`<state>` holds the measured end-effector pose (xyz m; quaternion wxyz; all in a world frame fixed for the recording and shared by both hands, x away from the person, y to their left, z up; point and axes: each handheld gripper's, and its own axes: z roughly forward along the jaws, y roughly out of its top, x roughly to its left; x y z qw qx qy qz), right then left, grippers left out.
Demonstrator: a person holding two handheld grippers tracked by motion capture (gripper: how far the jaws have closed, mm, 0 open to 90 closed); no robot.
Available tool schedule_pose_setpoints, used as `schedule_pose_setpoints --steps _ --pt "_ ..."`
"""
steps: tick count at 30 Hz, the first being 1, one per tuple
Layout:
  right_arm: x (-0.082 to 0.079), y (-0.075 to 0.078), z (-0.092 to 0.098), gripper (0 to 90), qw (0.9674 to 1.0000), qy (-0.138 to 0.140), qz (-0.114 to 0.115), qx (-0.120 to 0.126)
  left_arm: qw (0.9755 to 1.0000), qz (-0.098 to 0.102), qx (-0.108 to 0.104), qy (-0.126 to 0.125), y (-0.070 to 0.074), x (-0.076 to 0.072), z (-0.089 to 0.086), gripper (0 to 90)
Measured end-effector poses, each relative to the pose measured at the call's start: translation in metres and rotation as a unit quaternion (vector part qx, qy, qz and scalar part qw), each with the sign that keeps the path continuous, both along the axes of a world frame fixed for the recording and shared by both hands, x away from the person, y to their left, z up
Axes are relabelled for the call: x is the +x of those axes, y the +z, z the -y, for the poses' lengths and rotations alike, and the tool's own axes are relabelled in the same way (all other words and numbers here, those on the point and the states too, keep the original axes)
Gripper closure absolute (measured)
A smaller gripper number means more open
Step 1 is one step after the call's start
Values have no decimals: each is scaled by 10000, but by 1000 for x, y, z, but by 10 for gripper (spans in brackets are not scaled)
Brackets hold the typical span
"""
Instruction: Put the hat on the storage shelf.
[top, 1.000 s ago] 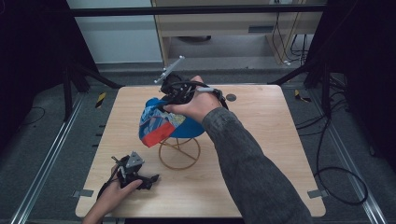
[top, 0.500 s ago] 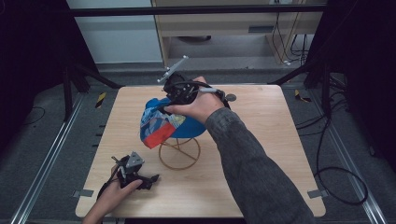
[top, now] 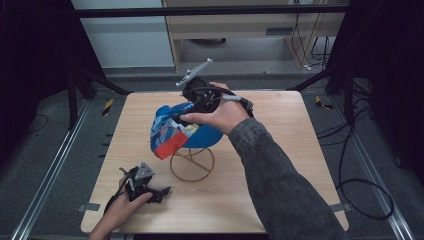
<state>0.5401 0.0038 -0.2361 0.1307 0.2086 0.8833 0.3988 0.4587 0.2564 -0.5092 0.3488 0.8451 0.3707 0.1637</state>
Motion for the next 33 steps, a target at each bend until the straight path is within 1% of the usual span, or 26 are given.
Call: schedule_pose_setpoints --steps 1,5,7,11,13,16,17,19,22,23,25,33 --pt "-1 0 3 140 10000 -55 16 19 10000 1 -1 0 0 0 0 0" --pt "-2 1 6 112 9999 -100 20 -5 10000 8 6 2 0 0 0 0" --pt "-3 2 9 96 9999 -91 87 61 10000 8 5 2 0 0 0 0" --pt "-4 3 17 76 9998 -101 110 134 10000 9 7 1 0 0 0 0" --pt "-4 3 21 74 9998 -125 108 125 10000 9 7 3 0 0 0 0" --pt "-4 3 25 72 9997 -146 100 164 10000 13 12 -4 0 0 0 0" --pt "-5 3 28 72 9996 -182 87 212 10000 9 7 3 0 0 0 0" --pt "-5 3 30 72 9995 -188 122 220 10000 7 6 3 0 0 0 0" --pt "-4 3 34 74 9993 -257 108 228 10000 7 6 2 0 0 0 0" --pt "-4 3 39 83 9989 -354 125 264 10000 7 6 2 0 0 0 0" --pt "-4 3 40 88 9989 -371 124 246 10000 7 6 2 0 0 0 0" --pt "-13 0 55 85 9985 -439 164 296 10000 8 6 5 0 0 0 0"
